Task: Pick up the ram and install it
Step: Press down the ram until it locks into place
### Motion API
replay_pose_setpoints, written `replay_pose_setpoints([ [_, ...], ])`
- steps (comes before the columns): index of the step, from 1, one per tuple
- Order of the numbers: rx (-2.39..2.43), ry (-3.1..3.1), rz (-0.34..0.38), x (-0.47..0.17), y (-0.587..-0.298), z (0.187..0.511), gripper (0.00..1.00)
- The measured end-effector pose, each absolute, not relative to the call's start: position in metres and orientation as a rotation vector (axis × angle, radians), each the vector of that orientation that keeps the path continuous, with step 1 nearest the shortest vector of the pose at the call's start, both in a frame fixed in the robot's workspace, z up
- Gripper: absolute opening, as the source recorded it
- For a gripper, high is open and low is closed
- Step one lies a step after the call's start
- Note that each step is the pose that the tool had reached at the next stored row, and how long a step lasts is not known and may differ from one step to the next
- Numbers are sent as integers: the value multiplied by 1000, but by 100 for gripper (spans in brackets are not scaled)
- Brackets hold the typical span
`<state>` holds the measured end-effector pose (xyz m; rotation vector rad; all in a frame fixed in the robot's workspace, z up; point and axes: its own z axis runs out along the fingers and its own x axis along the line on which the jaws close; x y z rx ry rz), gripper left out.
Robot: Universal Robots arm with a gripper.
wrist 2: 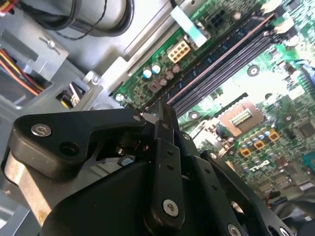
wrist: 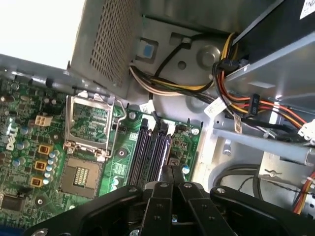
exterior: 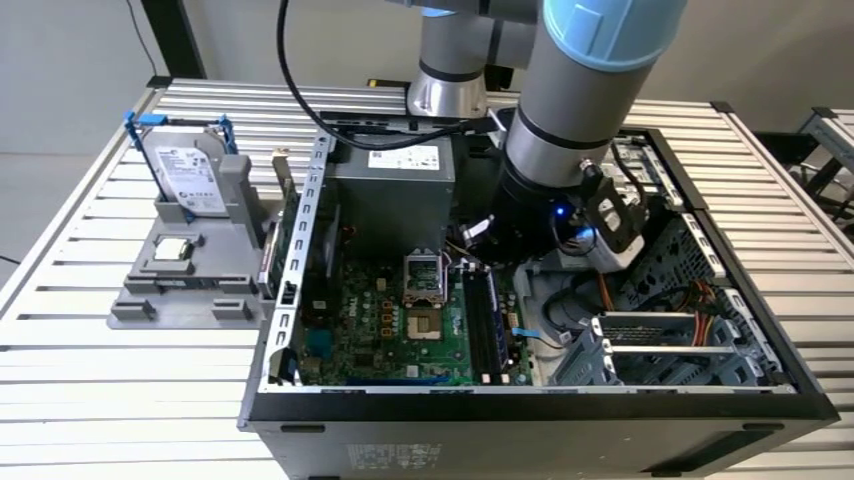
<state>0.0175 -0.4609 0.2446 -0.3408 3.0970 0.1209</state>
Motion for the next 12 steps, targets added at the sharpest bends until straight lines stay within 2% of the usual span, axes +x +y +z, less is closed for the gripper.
replay_pose_setpoints([
  [12, -424, 3090, 116, 17, -471, 244, 0],
])
